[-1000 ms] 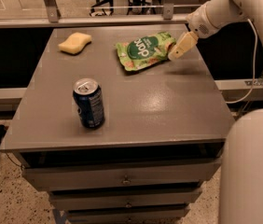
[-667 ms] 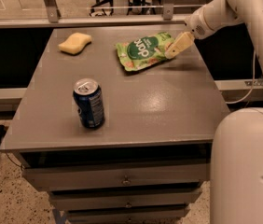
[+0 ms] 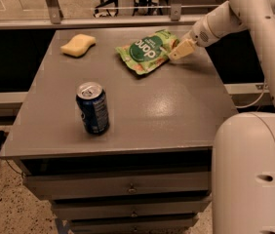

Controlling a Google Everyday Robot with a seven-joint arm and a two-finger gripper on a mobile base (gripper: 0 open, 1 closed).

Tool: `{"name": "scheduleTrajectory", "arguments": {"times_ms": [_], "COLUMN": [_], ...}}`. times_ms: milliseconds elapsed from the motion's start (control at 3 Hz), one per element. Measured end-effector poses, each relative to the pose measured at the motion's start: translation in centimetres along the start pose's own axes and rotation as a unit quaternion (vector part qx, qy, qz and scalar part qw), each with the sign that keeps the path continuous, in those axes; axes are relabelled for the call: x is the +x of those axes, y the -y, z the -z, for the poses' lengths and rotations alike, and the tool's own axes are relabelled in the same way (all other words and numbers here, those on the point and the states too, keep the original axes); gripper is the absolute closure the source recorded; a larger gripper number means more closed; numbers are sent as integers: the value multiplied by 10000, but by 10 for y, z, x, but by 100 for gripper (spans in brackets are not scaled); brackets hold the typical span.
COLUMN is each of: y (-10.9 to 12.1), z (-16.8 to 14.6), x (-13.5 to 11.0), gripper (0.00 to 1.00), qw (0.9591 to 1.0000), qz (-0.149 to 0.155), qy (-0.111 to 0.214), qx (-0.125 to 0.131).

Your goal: Pick green rice chip bag

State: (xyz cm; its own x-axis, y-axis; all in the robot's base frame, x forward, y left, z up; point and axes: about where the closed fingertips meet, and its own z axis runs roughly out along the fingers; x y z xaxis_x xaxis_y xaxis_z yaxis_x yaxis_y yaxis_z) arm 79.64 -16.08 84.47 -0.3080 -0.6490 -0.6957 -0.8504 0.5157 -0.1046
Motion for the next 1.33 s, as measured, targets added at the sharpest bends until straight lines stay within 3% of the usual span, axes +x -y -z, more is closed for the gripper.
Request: {"name": "scheduleTrajectory", "arguments": {"times_ms": [333, 667, 1000, 1333], "y": [-24, -48, -65, -77], "z": [4, 23, 46, 65], "x": [4, -4, -21, -32], "gripper": [64, 88, 100, 100], "qw": [9989, 9976, 9975, 9976], "qz": [-254, -249, -84, 114], "qy": [-158, -136, 8, 95], "qx": [-364, -632, -699, -677]}}
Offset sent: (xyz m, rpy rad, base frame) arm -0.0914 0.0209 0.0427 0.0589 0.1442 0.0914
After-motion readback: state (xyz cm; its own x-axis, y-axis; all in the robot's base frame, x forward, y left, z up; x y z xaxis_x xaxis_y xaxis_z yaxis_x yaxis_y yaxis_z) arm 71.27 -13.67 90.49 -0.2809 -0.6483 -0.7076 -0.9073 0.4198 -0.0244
